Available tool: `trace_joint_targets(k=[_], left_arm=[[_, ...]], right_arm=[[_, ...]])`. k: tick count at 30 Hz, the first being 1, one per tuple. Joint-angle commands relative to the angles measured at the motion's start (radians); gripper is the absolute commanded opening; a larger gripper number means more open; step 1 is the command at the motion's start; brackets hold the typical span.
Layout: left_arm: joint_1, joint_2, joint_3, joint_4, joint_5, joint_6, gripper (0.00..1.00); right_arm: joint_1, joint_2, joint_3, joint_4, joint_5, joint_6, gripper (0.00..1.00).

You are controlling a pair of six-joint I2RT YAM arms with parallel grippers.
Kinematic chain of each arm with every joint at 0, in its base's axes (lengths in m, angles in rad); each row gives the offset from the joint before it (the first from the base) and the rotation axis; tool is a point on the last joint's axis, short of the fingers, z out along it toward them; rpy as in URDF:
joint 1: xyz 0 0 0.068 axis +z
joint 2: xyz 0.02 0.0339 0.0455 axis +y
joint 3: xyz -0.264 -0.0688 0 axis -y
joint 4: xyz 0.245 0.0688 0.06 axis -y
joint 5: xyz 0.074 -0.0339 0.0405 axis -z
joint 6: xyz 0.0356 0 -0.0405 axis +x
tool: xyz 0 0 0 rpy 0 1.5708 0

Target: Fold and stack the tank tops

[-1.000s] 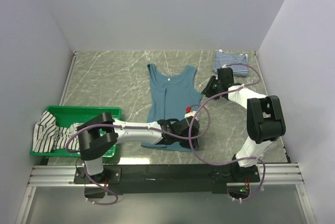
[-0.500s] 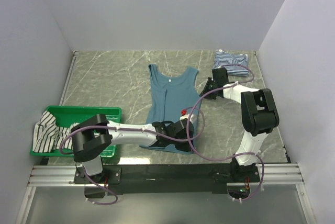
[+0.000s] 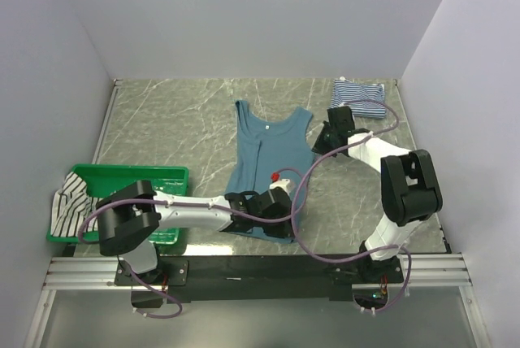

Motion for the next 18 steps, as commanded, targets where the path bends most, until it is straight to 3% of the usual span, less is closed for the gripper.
trace_joint_targets(k=[1,12,18], left_arm=[[0.016,-0.070,-0.037,0.035,-0.023,-0.043,0.01],[0.077,-0.244,-0.160,-0.116,-0.199,-0.142,0.01],[0.094,-0.304,-0.218,-0.184,-0.208,-0.167,0.00]], right_arm=[[0.061,-0.040,0.079,-0.064,0.062,-0.011,0.02],[0.195,0.205,0.401,-0.188,0.131,0.006,0.01],[0.252,0.311,0.546,-0.237,0.146,0.018,0.01]])
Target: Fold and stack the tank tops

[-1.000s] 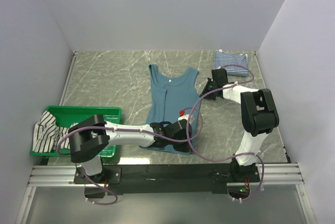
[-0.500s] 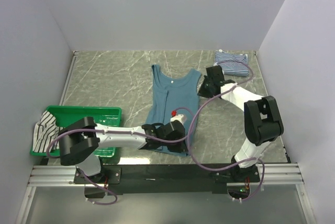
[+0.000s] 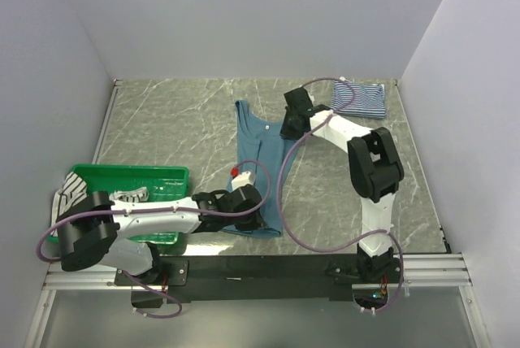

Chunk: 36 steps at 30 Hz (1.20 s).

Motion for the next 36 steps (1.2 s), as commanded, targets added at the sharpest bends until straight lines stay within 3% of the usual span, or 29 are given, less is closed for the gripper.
trace_joint_targets(k=[1,25,31,36], left_arm=[[0.006,-0.045,-0.032,-0.066,-0.040,-0.036,0.01],[0.093,-0.147,-0.127,-0.141,-0.024,-0.023,0.01],[0.055,-0.124,-0.052,0.012,0.082,0.110,0.01],[-0.034,0.011,0.073,0.089,0.137,0.162,0.01]], right_arm=[[0.041,0.045,0.117,-0.043,0.045,0.012,0.01],[0.101,0.151,0.258,-0.098,0.091,0.016,0.03],[0.056,0.012,0.082,-0.049,0.106,0.012,0.00],[-0.030,-0.123,-0.107,0.014,0.099,-0.002,0.00]])
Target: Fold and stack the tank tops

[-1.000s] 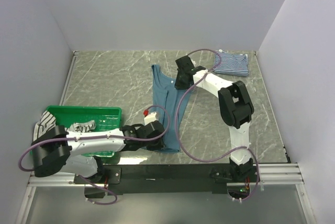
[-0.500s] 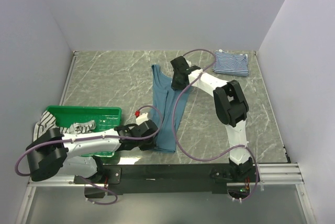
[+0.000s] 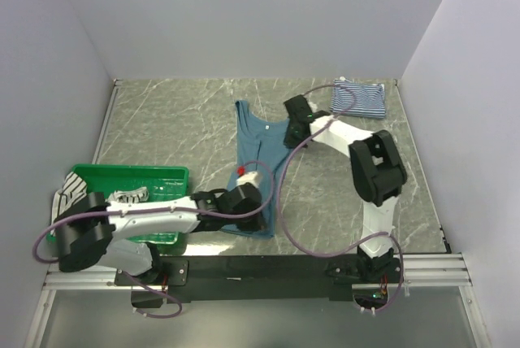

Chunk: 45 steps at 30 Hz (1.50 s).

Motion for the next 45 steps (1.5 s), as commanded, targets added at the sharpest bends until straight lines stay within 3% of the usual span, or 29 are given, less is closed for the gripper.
trace_joint_targets(k=[1,5,10,29,45], left_arm=[[-0.057,0.079,0.102,0.126,0.079,0.069,0.01],[-0.112,0.223,0.175,0.189,0.139,0.085,0.00],[-0.160,0.291,0.237,0.200,0.141,0.085,0.01],[-0.089,0.020,-0.021,0.156,-0.008,-0.076,0.01],[-0.020,-0.177,-0.176,0.010,-0.099,-0.179,0.01]], right_arm=[[-0.073,-0.152,-0.115,0.069,0.027,-0.018,0.00],[-0.111,-0.213,-0.221,0.101,0.024,-0.030,0.00],[-0.142,-0.258,-0.285,0.121,0.030,-0.042,0.00],[-0.071,-0.172,-0.111,0.069,-0.001,-0.016,0.00],[0.065,0.088,0.179,-0.015,0.018,0.005,0.00]])
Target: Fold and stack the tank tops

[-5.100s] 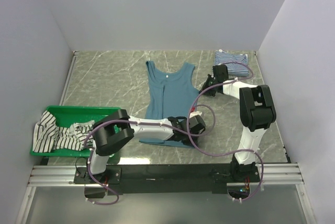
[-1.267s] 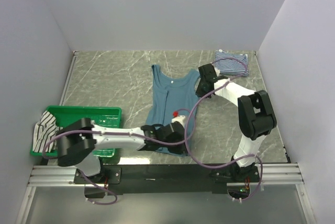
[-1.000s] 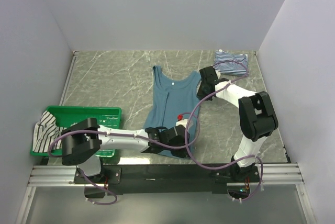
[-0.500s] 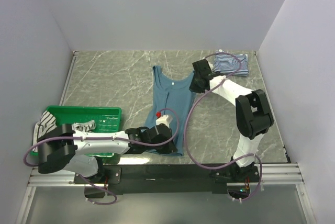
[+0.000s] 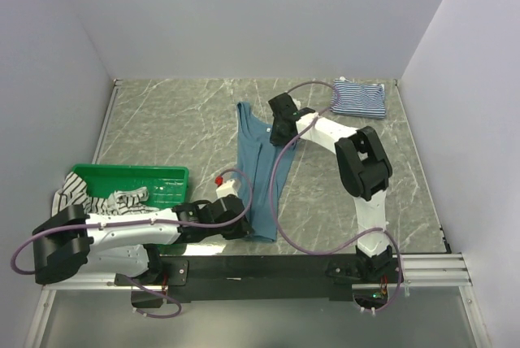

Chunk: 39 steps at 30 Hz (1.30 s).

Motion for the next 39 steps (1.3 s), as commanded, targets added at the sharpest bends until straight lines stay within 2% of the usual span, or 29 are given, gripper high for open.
trace_joint_targets(k=[1,14,16,22,24,26,27,31,39], left_arm=[[0.012,-0.049,-0.023,-0.045,-0.027,-0.033,0.01],[0.031,-0.029,-0.052,-0.105,-0.014,-0.050,0.01],[0.029,-0.017,-0.049,-0.110,-0.014,-0.045,0.01],[0.032,-0.018,-0.029,-0.140,-0.024,-0.042,0.01],[0.034,-0.020,-0.018,-0.151,-0.029,-0.037,0.01],[0.035,-0.015,-0.003,-0.169,-0.031,-0.030,0.05],[0.035,-0.013,0.003,-0.176,-0.032,-0.024,0.13],[0.035,-0.029,0.044,-0.219,-0.046,-0.007,0.25],[0.101,-0.113,0.136,-0.335,-0.083,0.061,0.32]], right_arm=[[0.020,0.018,0.086,-0.020,0.036,0.011,0.00],[0.055,0.072,0.172,-0.063,0.071,0.002,0.02],[0.055,0.087,0.179,-0.064,0.062,-0.001,0.06],[0.057,0.077,0.152,-0.022,0.044,-0.019,0.30],[0.058,0.063,0.154,-0.010,0.035,-0.030,0.34],[0.058,0.046,0.157,0.002,0.033,-0.047,0.41],[0.057,0.040,0.160,0.001,0.033,-0.058,0.43],[0.054,0.000,0.162,-0.007,0.060,-0.076,0.45],[-0.064,-0.158,0.035,0.019,0.104,-0.050,0.46]])
